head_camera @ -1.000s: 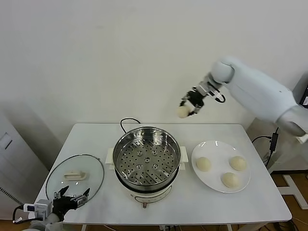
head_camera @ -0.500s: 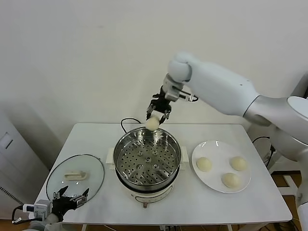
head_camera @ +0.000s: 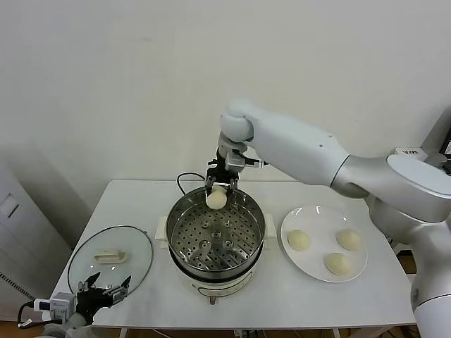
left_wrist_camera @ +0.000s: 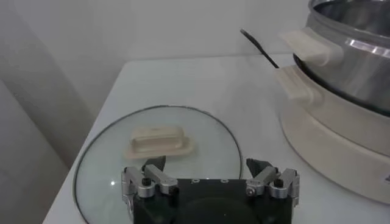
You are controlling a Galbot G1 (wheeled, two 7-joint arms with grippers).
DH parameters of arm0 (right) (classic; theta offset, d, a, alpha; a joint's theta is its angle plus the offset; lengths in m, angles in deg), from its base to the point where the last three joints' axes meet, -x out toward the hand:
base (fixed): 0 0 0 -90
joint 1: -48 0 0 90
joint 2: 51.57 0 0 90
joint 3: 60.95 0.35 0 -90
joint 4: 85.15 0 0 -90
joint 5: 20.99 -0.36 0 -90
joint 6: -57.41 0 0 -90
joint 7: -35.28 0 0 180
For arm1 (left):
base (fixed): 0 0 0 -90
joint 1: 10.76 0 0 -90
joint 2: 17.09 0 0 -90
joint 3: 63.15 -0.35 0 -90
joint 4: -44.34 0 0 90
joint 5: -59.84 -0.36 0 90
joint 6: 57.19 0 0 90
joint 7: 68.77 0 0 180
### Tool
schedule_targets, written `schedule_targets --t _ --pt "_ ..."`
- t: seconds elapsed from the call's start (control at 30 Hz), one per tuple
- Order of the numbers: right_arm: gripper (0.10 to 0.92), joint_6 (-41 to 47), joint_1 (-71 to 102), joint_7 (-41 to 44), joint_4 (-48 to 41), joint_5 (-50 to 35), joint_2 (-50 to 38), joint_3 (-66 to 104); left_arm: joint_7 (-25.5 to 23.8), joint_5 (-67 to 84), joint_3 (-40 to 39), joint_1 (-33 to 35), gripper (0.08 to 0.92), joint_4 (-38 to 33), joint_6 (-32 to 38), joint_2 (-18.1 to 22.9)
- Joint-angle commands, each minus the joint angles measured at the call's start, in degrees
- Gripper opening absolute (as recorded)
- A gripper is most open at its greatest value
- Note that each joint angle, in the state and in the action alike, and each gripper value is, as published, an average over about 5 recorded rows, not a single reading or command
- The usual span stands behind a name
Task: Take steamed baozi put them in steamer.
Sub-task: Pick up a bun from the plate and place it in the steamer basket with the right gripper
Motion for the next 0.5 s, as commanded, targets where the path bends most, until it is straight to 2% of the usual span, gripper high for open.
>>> schedule_targets --t 0.03,0.5 --pt "0.518 -2.80 4.08 0.28 -0.64 6.78 1.42 2.25 -0.05 0.00 0.06 0.10 0.823 0.02 0.06 -0.06" --pt "0.518 -2.80 8.49 0.26 -1.96 12.66 2.28 5.04 -0.10 0.03 -0.07 0.07 0.823 0.22 0.16 0.03"
